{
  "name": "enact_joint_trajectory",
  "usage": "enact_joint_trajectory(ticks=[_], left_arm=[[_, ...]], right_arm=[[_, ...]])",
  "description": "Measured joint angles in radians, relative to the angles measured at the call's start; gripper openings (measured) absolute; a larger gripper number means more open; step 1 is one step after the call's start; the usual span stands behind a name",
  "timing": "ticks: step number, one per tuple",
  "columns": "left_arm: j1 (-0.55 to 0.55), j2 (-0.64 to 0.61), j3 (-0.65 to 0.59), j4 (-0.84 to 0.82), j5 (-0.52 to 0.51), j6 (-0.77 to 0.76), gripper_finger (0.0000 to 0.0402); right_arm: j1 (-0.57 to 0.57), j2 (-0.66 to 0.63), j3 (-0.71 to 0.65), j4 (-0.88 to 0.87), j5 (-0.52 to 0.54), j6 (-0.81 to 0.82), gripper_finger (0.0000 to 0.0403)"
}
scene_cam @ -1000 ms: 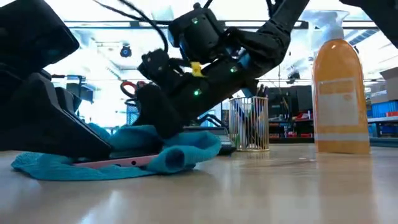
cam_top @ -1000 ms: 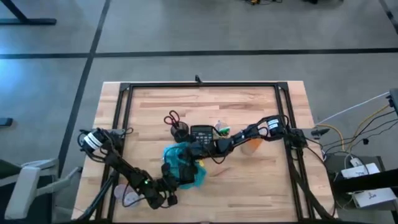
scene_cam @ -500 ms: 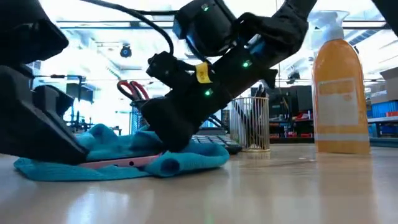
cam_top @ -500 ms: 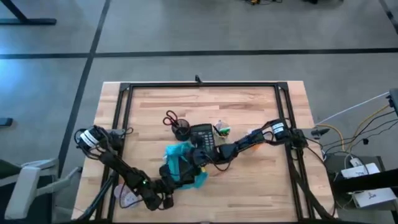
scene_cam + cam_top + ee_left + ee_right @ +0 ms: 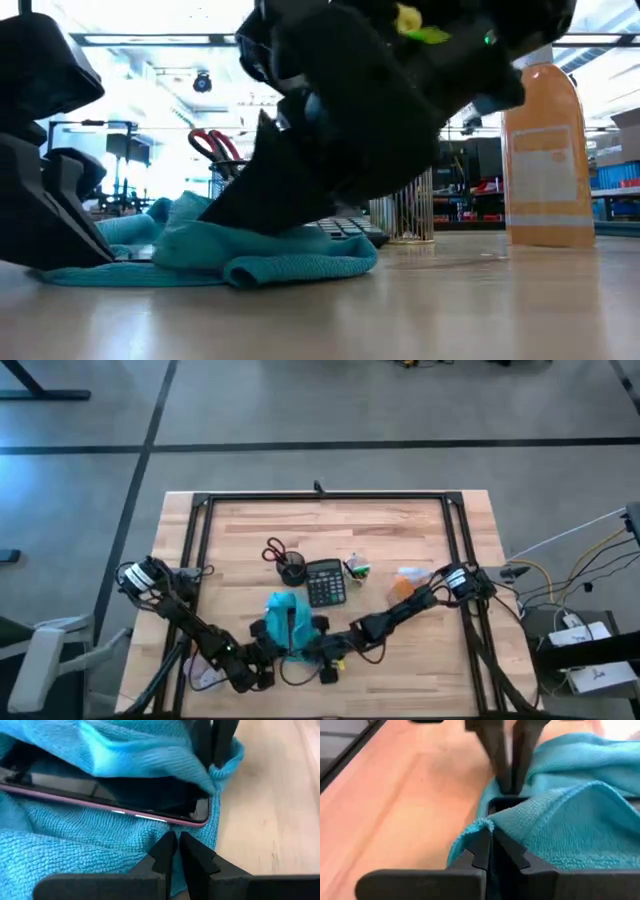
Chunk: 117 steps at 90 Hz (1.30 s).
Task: Apply microfiber cloth
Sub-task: Wipe the front and back of the cellphone with the blue microfiber cloth
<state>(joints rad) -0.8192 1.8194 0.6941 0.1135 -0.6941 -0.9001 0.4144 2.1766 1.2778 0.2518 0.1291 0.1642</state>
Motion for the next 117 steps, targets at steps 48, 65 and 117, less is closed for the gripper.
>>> enact_joint_trajectory(ticks=[48,65,117], left_arm=[[-0.005,-0.029,-0.004,-0.015,0.045,0.061,0.002],[-0.005,-0.032,-0.003,-0.032,0.043,0.073,0.002],[-0.032,-0.251,-0.009,-0.355,0.114,0.04,0.002]], right_arm=[[-0.003,-0.298,-0.009,-0.747,0.236,0.009,0.0011],[-0.003,-0.37,0.008,-0.741,0.202,0.007,0.0087],[0.0,-0.232,0.071,-0.223,0.167,-0.338,0.0174]])
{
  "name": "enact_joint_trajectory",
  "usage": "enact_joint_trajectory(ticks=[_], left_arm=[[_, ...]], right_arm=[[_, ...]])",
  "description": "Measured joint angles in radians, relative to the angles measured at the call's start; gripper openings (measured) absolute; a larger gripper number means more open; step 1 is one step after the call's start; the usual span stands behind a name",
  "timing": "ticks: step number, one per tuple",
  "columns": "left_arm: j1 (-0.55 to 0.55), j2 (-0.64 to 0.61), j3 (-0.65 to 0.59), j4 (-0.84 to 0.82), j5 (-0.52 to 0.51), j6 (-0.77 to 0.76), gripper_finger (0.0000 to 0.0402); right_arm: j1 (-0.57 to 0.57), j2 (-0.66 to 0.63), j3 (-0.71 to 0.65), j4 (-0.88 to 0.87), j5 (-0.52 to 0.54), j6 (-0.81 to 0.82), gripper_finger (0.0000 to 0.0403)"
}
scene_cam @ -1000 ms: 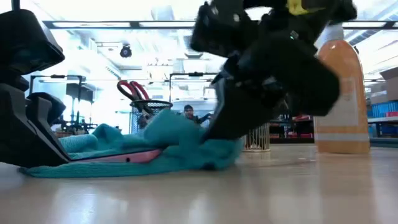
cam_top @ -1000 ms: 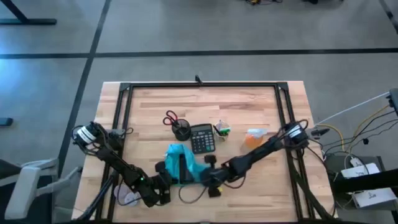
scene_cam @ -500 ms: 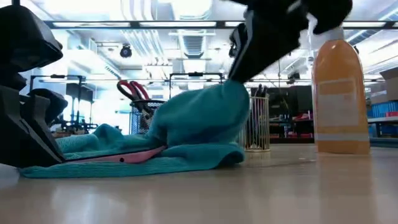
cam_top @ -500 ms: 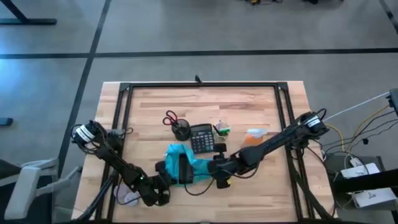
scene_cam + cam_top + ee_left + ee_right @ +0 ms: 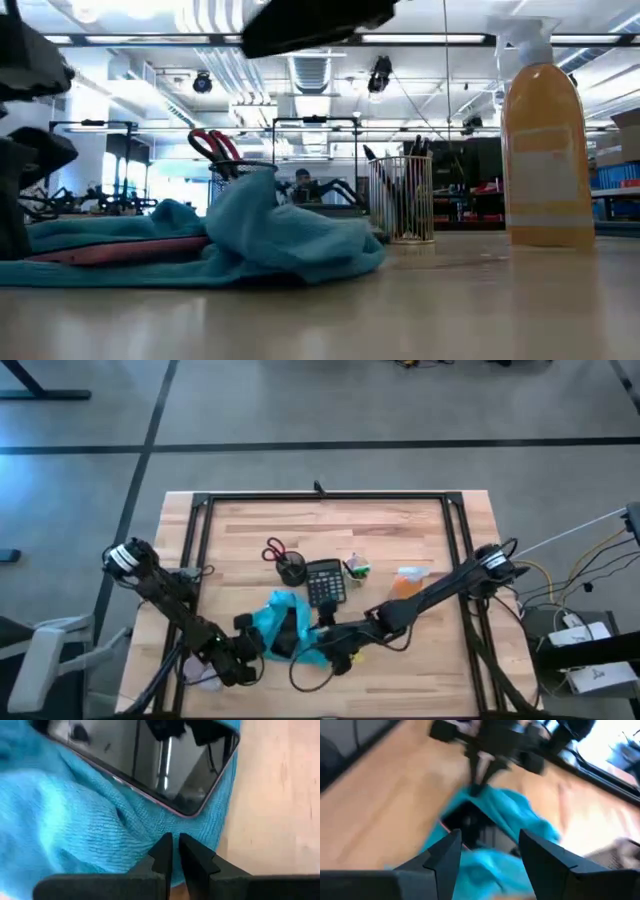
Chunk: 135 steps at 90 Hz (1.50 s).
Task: Apply microfiber cloth
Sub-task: Wipe the front and back of the cellphone with the blue microfiber cloth
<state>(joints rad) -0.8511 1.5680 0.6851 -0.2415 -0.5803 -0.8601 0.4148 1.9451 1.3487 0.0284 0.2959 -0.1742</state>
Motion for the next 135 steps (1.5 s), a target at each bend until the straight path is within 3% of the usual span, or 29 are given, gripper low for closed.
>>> enact_joint_trajectory(ticks=[15,24,37,51,60,68,79,100,116,135], left_arm=[[0.002,0.013,0.001,0.007,-0.118,0.024,0.002],[0.003,0.051,0.003,0.02,-0.154,0.003,0.002],[0.003,0.112,0.003,0.013,-0.118,-0.052,0.002],[-0.005,0.144,0.009,-0.022,-0.083,-0.172,0.002],[-0.021,0.145,0.009,-0.031,-0.085,-0.186,0.002],[-0.029,0.145,0.008,-0.03,-0.112,-0.188,0.002],[-0.03,0.146,0.008,-0.026,-0.135,-0.173,0.002],[-0.026,0.147,0.006,-0.01,-0.152,-0.17,0.002],[-0.022,0.149,0.004,0.007,-0.185,-0.17,0.002],[-0.019,0.15,0.003,0.044,-0.197,-0.17,0.002]], right_arm=[[-0.061,0.127,0.04,0.045,0.008,0.139,0.0149],[-0.087,0.199,0.097,0.008,-0.078,0.223,0.0127],[-0.097,0.245,0.178,-0.243,-0.071,0.262,0.0078],[-0.09,0.201,0.203,-0.512,-0.033,0.264,0.0009],[-0.088,0.176,0.2,-0.724,-0.001,0.285,0.0014],[-0.089,0.158,0.2,-0.805,0.026,0.255,0.0029],[-0.075,0.146,0.22,-0.721,0.03,0.14,0.0048],[-0.038,0.15,0.249,-0.343,0.031,-0.185,0.0088],[-0.052,0.222,0.249,-0.243,-0.065,-0.228,0.0108],[-0.053,0.312,0.262,-0.249,-0.057,-0.22,0.0129]])
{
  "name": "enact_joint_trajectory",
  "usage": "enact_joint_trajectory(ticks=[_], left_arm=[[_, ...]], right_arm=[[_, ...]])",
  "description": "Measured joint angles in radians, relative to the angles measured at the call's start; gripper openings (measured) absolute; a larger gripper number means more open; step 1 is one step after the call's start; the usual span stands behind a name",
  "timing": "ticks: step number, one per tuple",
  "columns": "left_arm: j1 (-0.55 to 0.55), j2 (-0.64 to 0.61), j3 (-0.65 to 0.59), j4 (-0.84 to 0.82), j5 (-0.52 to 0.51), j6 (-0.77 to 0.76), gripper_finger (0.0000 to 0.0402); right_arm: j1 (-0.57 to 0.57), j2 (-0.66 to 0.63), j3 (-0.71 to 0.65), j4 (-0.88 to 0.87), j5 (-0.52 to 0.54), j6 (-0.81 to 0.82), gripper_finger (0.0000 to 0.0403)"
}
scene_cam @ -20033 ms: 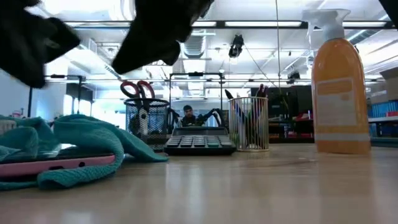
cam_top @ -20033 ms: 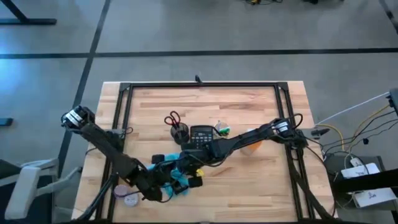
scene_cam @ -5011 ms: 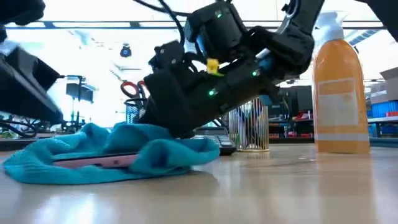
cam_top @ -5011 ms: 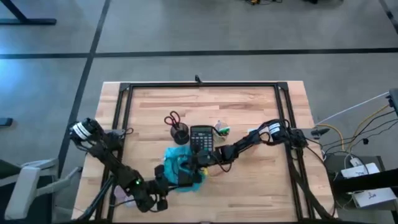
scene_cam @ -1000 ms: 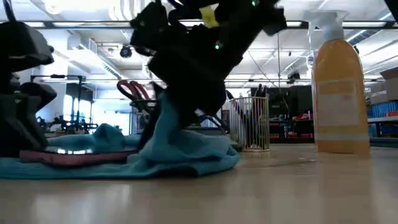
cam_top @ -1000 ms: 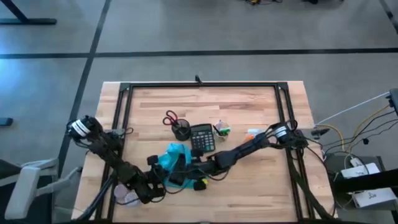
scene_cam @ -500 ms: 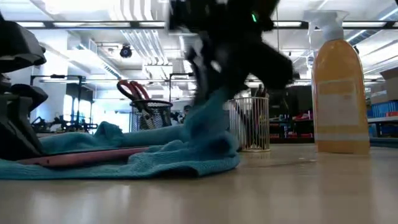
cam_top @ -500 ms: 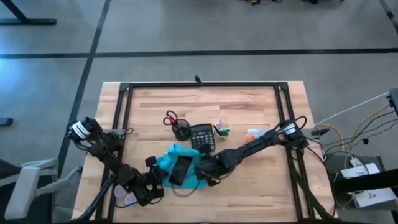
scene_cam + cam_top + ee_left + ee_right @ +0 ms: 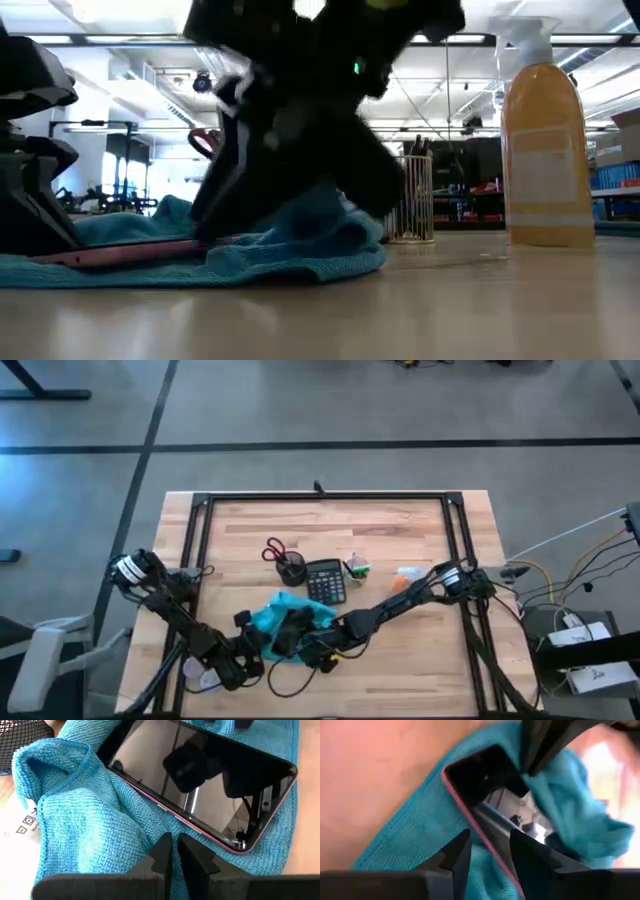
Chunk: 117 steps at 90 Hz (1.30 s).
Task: Apply microfiber cloth
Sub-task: Wipe the front and back of the cellphone with the blue microfiber cloth
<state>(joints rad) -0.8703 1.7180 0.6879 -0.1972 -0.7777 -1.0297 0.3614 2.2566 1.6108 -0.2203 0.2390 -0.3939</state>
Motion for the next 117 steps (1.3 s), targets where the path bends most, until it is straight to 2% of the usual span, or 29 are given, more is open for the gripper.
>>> enact_joint_trajectory(ticks=[24,43,52,64,74,86,96,108,117], left_arm=[[0.01,0.0,0.0,0.044,0.018,0.0,0.002],[0.016,0.0,-0.002,0.08,0.033,0.008,0.002],[0.015,0.005,-0.003,0.143,0.045,0.074,0.002],[0.016,0.027,-0.003,0.299,0.118,0.276,0.002],[0.016,0.026,0.001,0.371,0.136,0.361,0.002],[0.016,-0.005,0.005,0.294,0.145,0.381,0.002],[0.016,-0.044,0.005,0.149,0.203,0.313,0.002],[0.013,-0.089,0.01,-0.042,0.288,0.146,0.002],[0.002,-0.108,0.009,-0.126,0.29,0.083,0.002]], right_arm=[[-0.002,0.034,0.052,0.027,0.045,-0.058,0.0146],[-0.01,0.034,0.107,0.038,0.052,-0.081,0.0133],[-0.01,0.03,0.141,0.015,0.049,-0.103,0.0121],[-0.008,0.027,0.197,-0.064,0.038,-0.119,0.0107],[-0.011,0.025,0.244,-0.122,0.054,-0.122,0.0101],[-0.013,0.025,0.285,-0.18,0.049,-0.122,0.0107],[-0.01,0.024,0.308,-0.249,0.042,-0.095,0.0123],[-0.008,0.015,0.327,-0.464,0.042,0.008,0.0139],[-0.003,0.01,0.338,-0.635,0.024,0.128,0.0145]])
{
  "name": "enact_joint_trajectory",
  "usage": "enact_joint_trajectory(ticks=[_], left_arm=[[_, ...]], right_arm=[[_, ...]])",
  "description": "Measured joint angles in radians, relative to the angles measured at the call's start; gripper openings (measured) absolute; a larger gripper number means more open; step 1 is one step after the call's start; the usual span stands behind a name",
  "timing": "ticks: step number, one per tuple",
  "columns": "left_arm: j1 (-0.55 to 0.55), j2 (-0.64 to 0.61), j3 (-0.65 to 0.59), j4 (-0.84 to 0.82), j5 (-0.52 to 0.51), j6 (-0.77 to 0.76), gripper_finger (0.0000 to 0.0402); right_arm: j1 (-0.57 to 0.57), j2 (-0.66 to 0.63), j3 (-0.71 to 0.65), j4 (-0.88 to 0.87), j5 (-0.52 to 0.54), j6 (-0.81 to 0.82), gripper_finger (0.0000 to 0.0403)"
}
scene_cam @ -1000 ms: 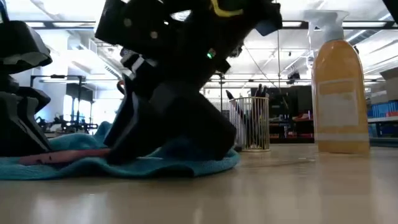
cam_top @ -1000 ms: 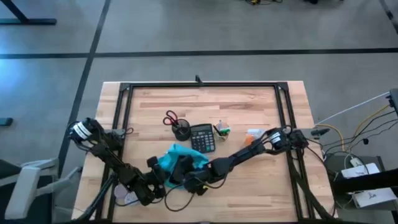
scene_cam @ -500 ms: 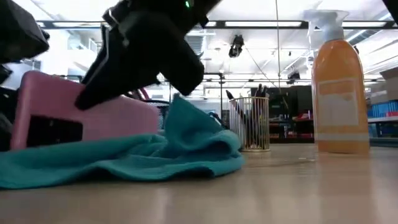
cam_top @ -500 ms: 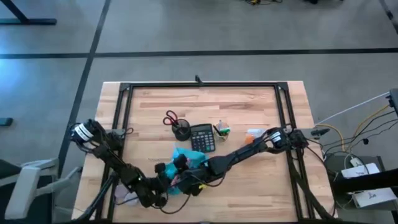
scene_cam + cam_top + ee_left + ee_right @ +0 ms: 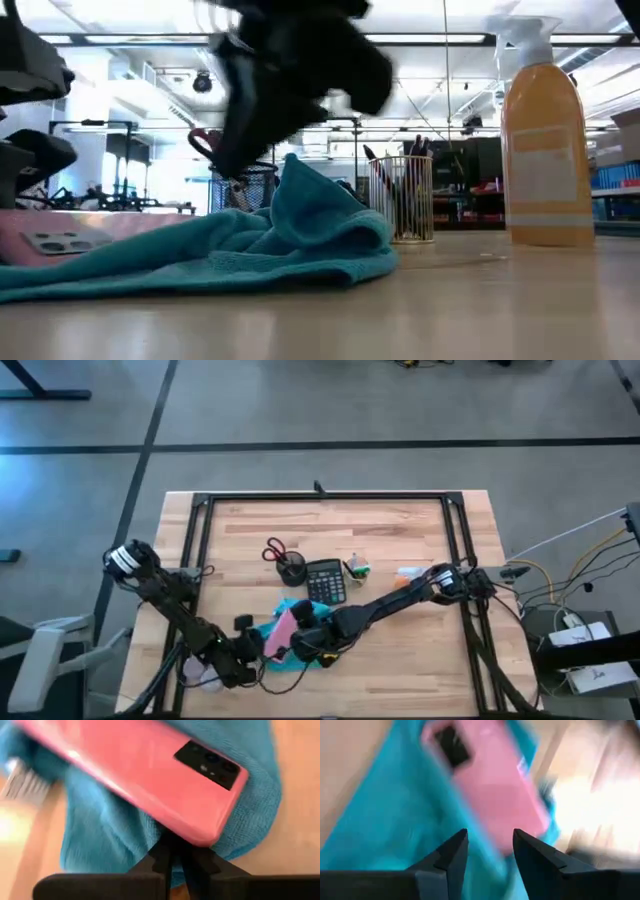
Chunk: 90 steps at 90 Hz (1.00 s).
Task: Apply microfiber cloth
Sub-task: Wipe the front and back of the cellphone with the blue microfiber cloth
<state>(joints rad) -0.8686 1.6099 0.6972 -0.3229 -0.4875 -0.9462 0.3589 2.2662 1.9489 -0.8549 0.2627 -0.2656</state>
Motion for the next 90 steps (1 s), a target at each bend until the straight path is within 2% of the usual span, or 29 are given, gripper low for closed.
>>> enact_joint_trajectory(ticks=[10,19,34,47,52,60,74,90], left_arm=[[-0.003,-0.005,-0.003,0.001,-0.027,0.013,0.002],[-0.001,0.008,-0.004,0.029,-0.055,0.031,0.002],[0.005,0.071,-0.004,0.158,-0.112,0.083,0.002],[0.01,0.109,-0.002,0.22,-0.126,0.1,0.002],[0.01,0.113,-0.002,0.22,-0.125,0.1,0.002],[0.012,0.118,-0.002,0.224,-0.125,0.1,0.002],[0.014,0.12,-0.003,0.234,-0.127,0.1,0.002],[0.015,0.121,-0.003,0.254,-0.134,0.127,0.002]], right_arm=[[0.004,-0.002,-0.006,-0.151,-0.074,0.158,0.0147],[-0.003,-0.002,-0.068,-0.151,-0.105,0.26,0.0143],[-0.006,-0.001,-0.171,0.098,-0.103,0.289,0.011],[-0.015,-0.001,-0.183,0.246,-0.106,0.239,0.0027],[-0.018,-0.001,-0.182,0.273,-0.106,0.218,0.001],[-0.024,0.0,-0.172,0.321,-0.111,0.204,0.0009],[-0.038,0.002,-0.183,0.512,-0.19,0.167,0.0002],[-0.062,0.058,-0.184,0.679,-0.234,0.152,0.0001]])
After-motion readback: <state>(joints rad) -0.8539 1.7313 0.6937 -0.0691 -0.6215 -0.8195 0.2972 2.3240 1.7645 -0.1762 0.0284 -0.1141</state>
